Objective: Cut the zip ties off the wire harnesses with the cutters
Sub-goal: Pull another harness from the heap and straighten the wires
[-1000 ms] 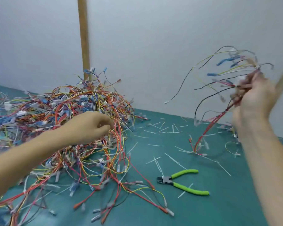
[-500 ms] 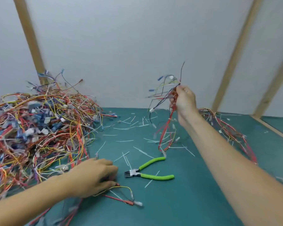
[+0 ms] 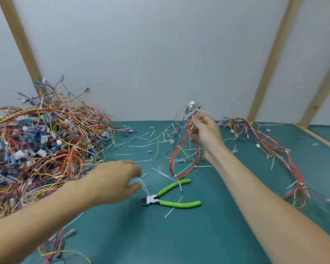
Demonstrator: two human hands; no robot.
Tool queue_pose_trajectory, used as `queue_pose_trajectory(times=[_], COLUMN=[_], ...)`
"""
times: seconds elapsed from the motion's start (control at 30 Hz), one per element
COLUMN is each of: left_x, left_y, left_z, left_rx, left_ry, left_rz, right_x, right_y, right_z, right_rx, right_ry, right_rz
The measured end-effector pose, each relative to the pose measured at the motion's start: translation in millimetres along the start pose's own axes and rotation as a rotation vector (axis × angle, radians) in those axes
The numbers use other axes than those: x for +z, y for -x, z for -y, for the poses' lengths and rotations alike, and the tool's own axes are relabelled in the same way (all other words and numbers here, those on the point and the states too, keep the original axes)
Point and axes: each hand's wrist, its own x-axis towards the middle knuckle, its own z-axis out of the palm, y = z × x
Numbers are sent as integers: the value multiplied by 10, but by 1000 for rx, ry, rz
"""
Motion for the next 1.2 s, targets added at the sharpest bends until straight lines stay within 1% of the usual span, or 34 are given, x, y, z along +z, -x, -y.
queue_pose_trajectory(times=[0.03, 0.1, 0.2, 0.23, 0.33, 0.43, 0.53, 0.63, 0.7, 0.8, 0.83, 0.87, 0.9, 0.93, 0.97, 1.0, 1.07, 1.1, 1.13, 1.2], left_x=[-2, 77, 227, 258, 308, 331, 290, 288, 287, 303, 320, 331, 345, 363, 360, 334, 294, 283, 279, 323], left_y=[-74, -256, -494, -548, -607, -612, -620, -646, -670, -699, -709, -728, -751, -778, -797, -828, -885, -893, -900, -909], left_z=[-173, -518, -681, -695, -789, -773, -560, -218, 22, 280, 303, 285, 225, 134, 18, -98, -271, -342, -399, -463], left_rx=[43, 137, 161, 167, 199, 150, 30, -166, -307, -482, -511, -506, -476, -429, -374, -328, -252, -229, -221, -226], left_ry=[56, 87, 181, 206, 140, 156, 207, 206, 153, 114, 101, 129, 246, 437, 649, 848, 1202, 1340, 1443, 1559], left_rz=[-16, 8, 23, 18, 21, 48, 116, 146, 110, 29, -32, -130, -258, -383, -485, -543, -550, -541, -540, -561], right_x=[13, 20, -26, -47, -99, -156, -299, -404, -380, -214, -141, -68, 3, 68, 124, 173, 232, 243, 247, 240], right_y=[-27, -95, -177, -194, -242, -272, -280, -245, -195, -87, -45, -1, 44, 97, 159, 228, 357, 417, 472, 552], right_z=[92, 324, 638, 701, 742, 677, 658, 665, 612, 398, 294, 187, 73, -45, -160, -267, -444, -508, -543, -561], right_rx=[-77, -238, -419, -455, -488, -482, -470, -380, -306, -227, -209, -198, -191, -183, -173, -162, -151, -153, -161, -173], right_ry=[4, -6, 3, 18, 48, 61, 21, -86, -120, -42, -15, 13, 47, 84, 117, 146, 195, 202, 196, 188], right_rz=[-34, -93, -117, -112, -97, -119, -185, -109, -39, 36, 54, 62, 69, 83, 103, 124, 147, 156, 169, 191])
